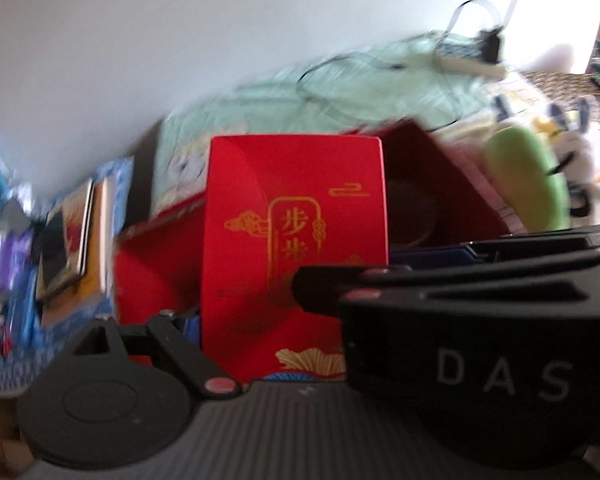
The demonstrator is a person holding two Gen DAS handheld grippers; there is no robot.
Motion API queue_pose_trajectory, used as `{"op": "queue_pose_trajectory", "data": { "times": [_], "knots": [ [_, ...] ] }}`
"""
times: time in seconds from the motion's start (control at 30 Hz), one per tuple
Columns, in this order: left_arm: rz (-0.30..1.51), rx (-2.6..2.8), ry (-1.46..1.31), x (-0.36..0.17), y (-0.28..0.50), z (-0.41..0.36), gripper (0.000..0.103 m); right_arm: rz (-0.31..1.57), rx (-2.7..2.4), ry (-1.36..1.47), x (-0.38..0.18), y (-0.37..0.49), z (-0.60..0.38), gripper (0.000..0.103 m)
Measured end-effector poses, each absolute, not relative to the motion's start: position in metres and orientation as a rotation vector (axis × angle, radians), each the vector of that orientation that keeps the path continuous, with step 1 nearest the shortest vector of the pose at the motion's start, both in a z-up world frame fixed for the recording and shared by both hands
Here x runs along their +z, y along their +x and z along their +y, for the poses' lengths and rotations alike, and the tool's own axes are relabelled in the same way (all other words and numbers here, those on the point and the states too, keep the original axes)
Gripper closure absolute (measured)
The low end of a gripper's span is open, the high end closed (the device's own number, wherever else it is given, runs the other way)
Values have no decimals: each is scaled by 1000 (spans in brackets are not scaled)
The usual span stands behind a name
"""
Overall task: Organize objects
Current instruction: 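Lift the gift box with the left tool and carry it over the box, then lower the gift box into the box beside the gourd toy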
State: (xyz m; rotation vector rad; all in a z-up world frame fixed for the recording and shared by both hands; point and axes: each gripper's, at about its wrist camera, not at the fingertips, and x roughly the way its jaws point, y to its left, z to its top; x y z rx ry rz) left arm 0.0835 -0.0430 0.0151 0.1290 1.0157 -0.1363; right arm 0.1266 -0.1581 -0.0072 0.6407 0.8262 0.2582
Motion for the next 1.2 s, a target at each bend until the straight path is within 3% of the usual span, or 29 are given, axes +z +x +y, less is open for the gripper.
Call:
{"op": "queue_pose_trajectory", "data": {
  "times": [0.5,0.73,1.2],
  "knots": [
    [1215,-35,70,-54,112,4,21,1075,431,618,-59,196,-131,58],
    [1211,-7,122,-60,116,0,15,1113,429,650,-68,203,-132,59],
    [1197,19,148,-63,115,3,13,1168,418,688,-75,208,-135,63]
  ]
}}
